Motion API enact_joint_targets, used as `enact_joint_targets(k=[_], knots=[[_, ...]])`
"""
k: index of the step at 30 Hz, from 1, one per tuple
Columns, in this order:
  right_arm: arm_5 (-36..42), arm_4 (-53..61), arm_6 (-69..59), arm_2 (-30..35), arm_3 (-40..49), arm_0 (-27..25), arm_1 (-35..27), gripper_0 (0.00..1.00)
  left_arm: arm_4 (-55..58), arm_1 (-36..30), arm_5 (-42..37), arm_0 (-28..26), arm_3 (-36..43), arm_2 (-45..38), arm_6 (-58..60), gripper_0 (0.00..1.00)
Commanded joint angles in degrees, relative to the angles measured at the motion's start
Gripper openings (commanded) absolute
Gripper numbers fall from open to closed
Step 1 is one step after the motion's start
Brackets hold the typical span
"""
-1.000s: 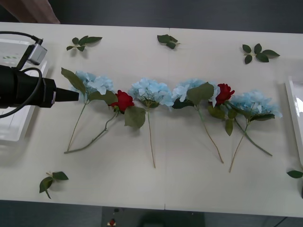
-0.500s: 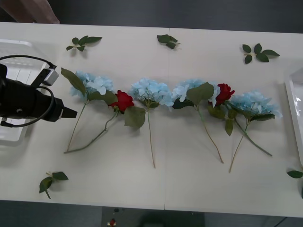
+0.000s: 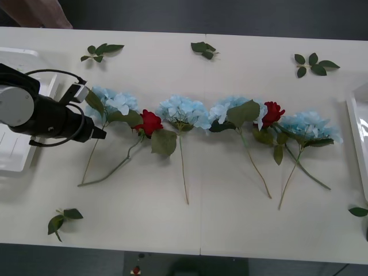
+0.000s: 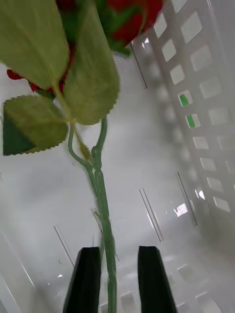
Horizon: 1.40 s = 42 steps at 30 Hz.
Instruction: Put the red flowers into the right box and the blue flowers into the left box
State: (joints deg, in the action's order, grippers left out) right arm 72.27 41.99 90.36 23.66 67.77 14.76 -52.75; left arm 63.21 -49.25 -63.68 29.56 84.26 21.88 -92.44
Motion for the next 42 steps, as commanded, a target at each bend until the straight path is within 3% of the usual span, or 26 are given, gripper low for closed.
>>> enact_joint_targets(k=[1, 2, 7, 12, 13, 14, 17, 19, 33, 42], knots=[[-0.4, -0.3, 0.1, 0.9, 0.8, 0.0, -2.0, 0.93, -1.2, 1.1, 1.4, 5.0, -3.7, 2.5, 0.5, 1.00], [-0.4, -0.2, 0.3, 0.9, 0.8, 0.0, -2.0, 1.00, -1.4, 1.5, 2.2, 6.1, -5.2, 3.8, 0.5, 1.00], [0.0, 0.6, 1.5, 0.9, 1.6, 0.0, -2.0, 1.00, -2.2, 3.0, 7.0, 9.3, -10.0, 9.0, 0.2, 1.00], [5.7, 1.7, 2.8, 1.5, 6.7, 0.0, -2.0, 1.00, -2.8, 3.8, 7.7, 11.5, -13.2, 12.1, -0.1, 0.98], [6.7, 1.9, 2.9, 1.6, 7.5, 0.0, -2.0, 1.00, -2.8, 3.8, 7.9, 11.6, -13.3, 12.4, -0.1, 0.91], [8.9, 2.3, 3.0, 1.7, 9.4, 0.1, -2.0, 1.00, -3.1, 3.8, 8.1, 11.7, -13.4, 13.0, 0.0, 0.65], [13.1, 4.9, 3.0, 1.7, 13.0, 0.0, -2.0, 1.00, -3.1, 3.8, 8.1, 12.0, -13.8, 13.7, 0.0, 0.15], [15.2, 6.5, 3.0, 1.7, 14.9, 0.0, -1.9, 1.00, -3.0, 3.8, 8.2, 12.4, -14.1, 14.2, 0.1, 0.00], [26.6, 13.8, -7.1, 1.3, 29.6, 0.0, 2.8, 1.00, -2.3, 1.7, 8.1, 15.3, -12.5, 14.4, -0.1, 0.00], [27.9, 13.5, -17.3, -4.0, 38.6, 0.0, 7.0, 1.00, -0.9, -8.7, 8.1, 15.6, -2.3, 12.1, 0.3, 0.00]])
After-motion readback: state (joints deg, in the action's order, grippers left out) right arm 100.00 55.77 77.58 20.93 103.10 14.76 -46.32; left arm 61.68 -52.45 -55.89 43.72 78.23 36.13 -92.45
